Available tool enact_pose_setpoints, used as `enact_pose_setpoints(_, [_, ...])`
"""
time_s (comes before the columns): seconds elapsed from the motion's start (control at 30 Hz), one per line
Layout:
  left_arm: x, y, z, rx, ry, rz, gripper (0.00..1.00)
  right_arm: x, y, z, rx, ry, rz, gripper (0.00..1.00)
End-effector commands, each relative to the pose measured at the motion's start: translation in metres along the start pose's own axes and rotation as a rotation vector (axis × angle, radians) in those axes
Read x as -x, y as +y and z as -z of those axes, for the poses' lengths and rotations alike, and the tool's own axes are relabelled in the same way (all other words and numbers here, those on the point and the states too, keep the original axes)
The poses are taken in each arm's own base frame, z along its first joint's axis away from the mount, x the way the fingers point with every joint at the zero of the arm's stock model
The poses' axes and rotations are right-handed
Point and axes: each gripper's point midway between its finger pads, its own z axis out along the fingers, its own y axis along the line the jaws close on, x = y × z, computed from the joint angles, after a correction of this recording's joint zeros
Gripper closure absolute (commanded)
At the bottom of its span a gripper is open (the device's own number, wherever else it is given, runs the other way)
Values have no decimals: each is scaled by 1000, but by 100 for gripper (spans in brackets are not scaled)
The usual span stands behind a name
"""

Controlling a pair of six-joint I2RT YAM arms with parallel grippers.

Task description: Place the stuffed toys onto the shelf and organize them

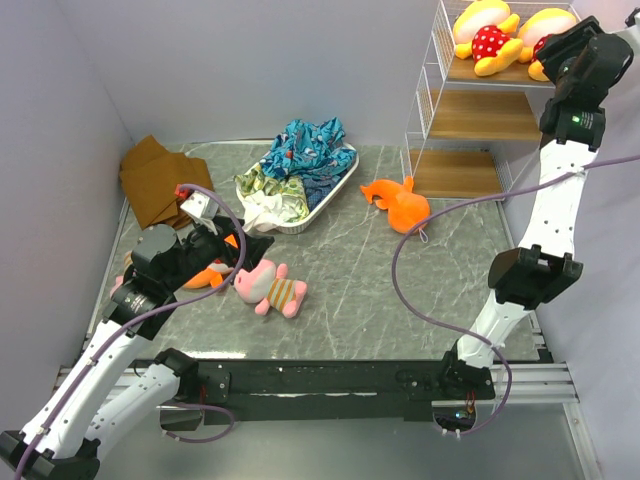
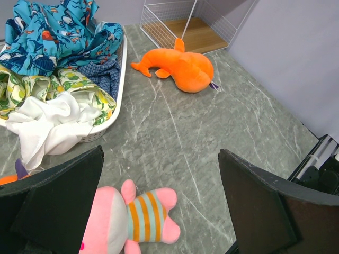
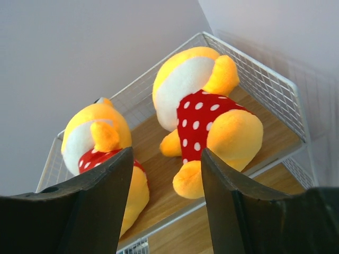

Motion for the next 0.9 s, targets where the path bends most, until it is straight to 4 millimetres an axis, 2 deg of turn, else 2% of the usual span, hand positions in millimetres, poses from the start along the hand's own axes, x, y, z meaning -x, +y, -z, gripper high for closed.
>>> enact_pose_setpoints(0.0, [10,-3,0,-13,-31,-25,4,34,40,30,132,-59,83,38])
enact_pose_setpoints(0.17, [9,-4,0,-16,-27,-25,4,19,59,30,177,-39,135,33])
enact_pose_setpoints(0.3, [11,-5,1,-18,-34,-28,3,4,65,25,163,-17,169,30])
enact_pose_setpoints(0.6, [13,-4,4,-9,-43,-31,4,-20,53,9,56,-17,249,29])
enact_pose_setpoints(0.87, [16,-4,6,-5,-58,-36,4,-42,49,2,-1,3,318,30])
